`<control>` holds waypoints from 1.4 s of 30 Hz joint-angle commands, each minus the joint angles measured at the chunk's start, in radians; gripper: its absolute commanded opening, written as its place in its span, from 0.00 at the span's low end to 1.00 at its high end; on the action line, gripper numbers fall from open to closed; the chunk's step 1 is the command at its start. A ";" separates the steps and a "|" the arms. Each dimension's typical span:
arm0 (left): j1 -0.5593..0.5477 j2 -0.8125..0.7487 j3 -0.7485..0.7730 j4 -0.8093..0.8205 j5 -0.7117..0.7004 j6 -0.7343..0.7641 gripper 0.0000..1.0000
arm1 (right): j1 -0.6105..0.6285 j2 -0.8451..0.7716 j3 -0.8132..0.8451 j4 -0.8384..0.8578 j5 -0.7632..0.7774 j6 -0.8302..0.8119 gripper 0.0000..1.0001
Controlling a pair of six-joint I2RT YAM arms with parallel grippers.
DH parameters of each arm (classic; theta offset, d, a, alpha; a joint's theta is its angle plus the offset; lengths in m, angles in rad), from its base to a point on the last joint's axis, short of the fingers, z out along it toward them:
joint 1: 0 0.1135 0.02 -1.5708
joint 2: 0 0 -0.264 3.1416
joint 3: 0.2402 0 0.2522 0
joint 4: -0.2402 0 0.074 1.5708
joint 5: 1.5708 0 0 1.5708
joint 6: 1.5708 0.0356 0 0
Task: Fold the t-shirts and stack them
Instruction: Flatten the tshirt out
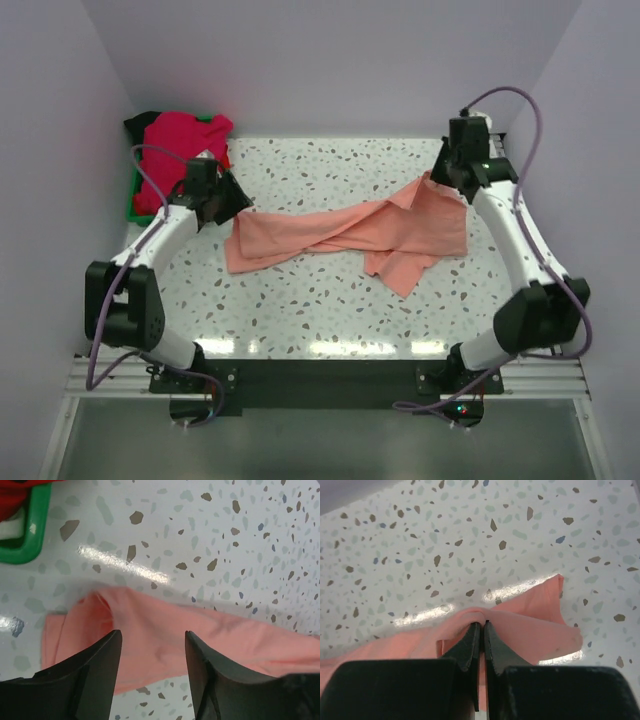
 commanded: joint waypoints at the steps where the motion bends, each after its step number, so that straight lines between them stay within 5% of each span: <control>1: 0.020 0.113 0.146 0.083 0.112 0.049 0.60 | -0.005 0.178 0.081 0.043 0.025 -0.021 0.00; 2: 0.024 0.121 0.151 0.084 0.110 0.047 0.68 | -0.005 0.205 0.089 0.061 0.029 -0.025 0.00; 6: 0.026 0.063 0.075 0.088 0.060 0.061 0.73 | -0.014 0.295 0.119 0.069 0.043 -0.039 0.00; 18: -0.025 -0.087 -0.303 0.176 -0.022 -0.020 0.61 | -0.019 0.242 -0.032 0.148 -0.043 -0.010 0.00; 33: -0.092 0.037 -0.311 0.269 -0.045 -0.071 0.56 | -0.017 0.222 -0.080 0.174 -0.082 -0.004 0.00; 42: -0.094 0.066 -0.268 0.293 -0.036 -0.078 0.36 | -0.017 0.207 -0.073 0.162 -0.081 -0.007 0.00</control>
